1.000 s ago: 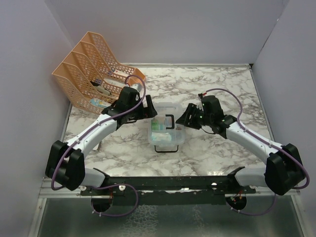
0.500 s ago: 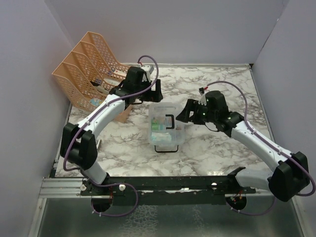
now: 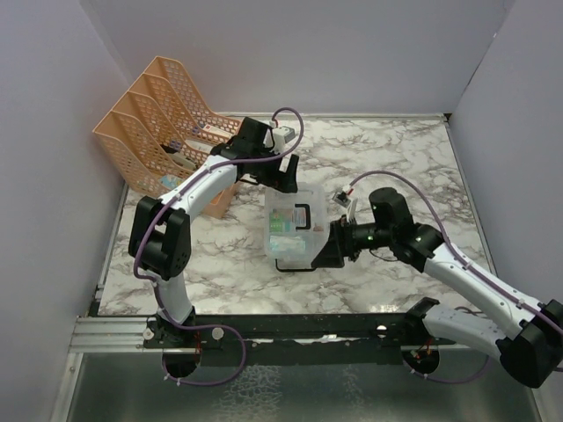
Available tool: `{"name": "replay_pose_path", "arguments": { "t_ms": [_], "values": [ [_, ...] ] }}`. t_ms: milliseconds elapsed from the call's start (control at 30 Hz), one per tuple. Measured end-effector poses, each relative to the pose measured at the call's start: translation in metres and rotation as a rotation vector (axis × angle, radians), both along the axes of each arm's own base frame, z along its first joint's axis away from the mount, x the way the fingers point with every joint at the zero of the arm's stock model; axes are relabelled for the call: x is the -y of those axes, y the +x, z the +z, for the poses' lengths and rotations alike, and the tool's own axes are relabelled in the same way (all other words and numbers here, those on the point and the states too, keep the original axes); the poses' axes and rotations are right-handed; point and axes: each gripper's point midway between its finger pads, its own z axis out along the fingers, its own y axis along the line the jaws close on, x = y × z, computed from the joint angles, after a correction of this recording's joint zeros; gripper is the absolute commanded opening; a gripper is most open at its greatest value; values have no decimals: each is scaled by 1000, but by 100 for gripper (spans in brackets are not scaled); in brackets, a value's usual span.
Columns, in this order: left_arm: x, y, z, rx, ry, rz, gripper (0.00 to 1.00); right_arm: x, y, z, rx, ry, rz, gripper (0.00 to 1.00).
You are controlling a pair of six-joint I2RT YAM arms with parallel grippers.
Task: Organize the medicine kit
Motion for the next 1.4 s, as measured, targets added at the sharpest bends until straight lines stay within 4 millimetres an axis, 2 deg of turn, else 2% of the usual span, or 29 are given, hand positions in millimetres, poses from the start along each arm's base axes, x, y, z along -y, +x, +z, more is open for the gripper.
{"name": "replay_pose_path", "arguments": {
  "t_ms": [133, 233, 467, 667, 800, 1000, 1100, 1400],
  "values": [
    [2, -6, -2, -16, -8, -29, 90, -1, -21, -20, -57, -23, 56, 62],
    [2, -12, -6, -39, -15, -42, 88, -1, -20, -28, -86, -45, 36, 54],
    [2, -15, -7, -34, -30, -54, 80, 10, 13, -52, -122, -168, -210, 43],
    [-2, -12, -7, -30, -33, -42, 76, 17, 24, -60, -165, -208, -348, 35],
    [-8, -12, -7, -26, -32, -27, 75, 24, 32, -69, -180, -244, -428, 34],
    [-18, -13, -8, -21, -15, 27, 68, 32, 42, -76, -160, -289, -505, 34],
    [-25, -15, -9, -27, -12, 71, 66, 38, 49, -87, -164, -341, -545, 34],
    [-57, -31, -11, -40, 9, 235, 67, 49, 84, -95, -101, -471, -652, 35]
  ]
}}
